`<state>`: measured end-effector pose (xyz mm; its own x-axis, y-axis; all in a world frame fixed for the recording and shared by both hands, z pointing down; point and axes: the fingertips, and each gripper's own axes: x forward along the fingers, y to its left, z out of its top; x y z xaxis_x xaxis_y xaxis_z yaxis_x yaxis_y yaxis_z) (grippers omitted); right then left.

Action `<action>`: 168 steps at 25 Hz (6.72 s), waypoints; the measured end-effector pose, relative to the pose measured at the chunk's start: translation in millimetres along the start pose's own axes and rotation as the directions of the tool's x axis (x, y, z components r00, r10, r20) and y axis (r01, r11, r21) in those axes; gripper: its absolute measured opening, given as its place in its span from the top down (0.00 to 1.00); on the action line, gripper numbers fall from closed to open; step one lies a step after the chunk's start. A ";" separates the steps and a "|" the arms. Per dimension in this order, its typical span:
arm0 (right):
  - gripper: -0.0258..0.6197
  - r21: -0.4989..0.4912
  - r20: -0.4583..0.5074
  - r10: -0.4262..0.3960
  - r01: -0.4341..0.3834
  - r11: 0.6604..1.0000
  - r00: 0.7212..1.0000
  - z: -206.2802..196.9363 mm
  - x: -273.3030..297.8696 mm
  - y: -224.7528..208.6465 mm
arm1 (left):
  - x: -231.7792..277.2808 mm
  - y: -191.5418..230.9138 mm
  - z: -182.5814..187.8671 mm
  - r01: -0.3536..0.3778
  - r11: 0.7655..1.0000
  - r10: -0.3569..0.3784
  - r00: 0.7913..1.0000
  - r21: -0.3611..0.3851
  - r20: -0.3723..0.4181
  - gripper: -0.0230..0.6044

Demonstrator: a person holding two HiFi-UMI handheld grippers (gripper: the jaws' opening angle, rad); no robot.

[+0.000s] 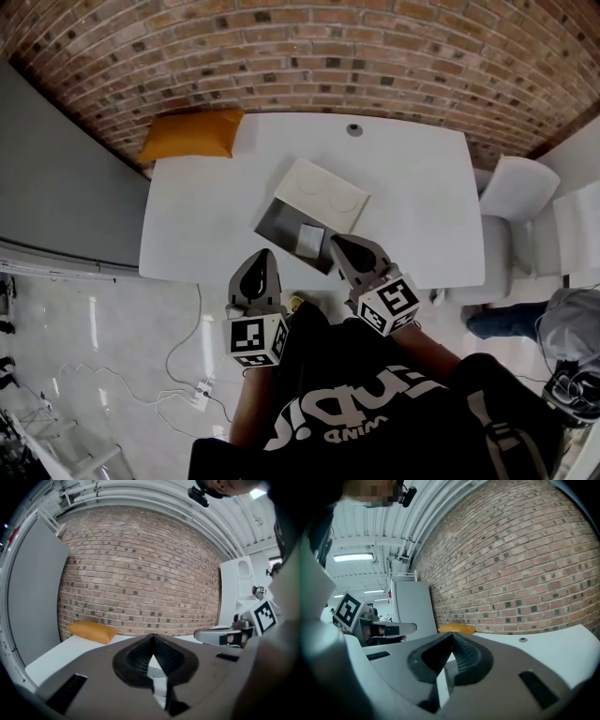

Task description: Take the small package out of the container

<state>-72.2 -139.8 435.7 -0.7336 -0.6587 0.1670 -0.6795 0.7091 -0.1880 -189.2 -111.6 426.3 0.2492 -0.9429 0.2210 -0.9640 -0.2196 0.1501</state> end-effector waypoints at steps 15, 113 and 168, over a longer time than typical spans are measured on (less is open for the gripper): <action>0.96 0.006 0.007 -0.087 0.087 0.996 0.996 13.4 27.6 -29.5 | 50.1 14.9 12.3 0.097 0.995 -0.097 0.995 0.004 -0.011 0.96; 0.96 0.035 0.004 -0.027 0.027 0.999 1.000 31.1 58.8 -118.4 | 167.9 -19.1 -251.1 0.334 0.942 -0.141 0.467 0.026 -0.873 0.63; 0.96 0.064 -0.019 -0.043 0.044 0.997 0.999 22.7 67.6 -135.8 | 173.8 -10.1 -268.1 0.491 0.863 -0.087 0.375 0.118 -0.923 0.68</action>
<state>-29.4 -286.3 450.5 -0.7038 -0.6837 0.1929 -0.7094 0.6619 -0.2421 -111.2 -206.2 721.5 0.2630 -0.1034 0.9592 -0.7209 -0.6819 0.1241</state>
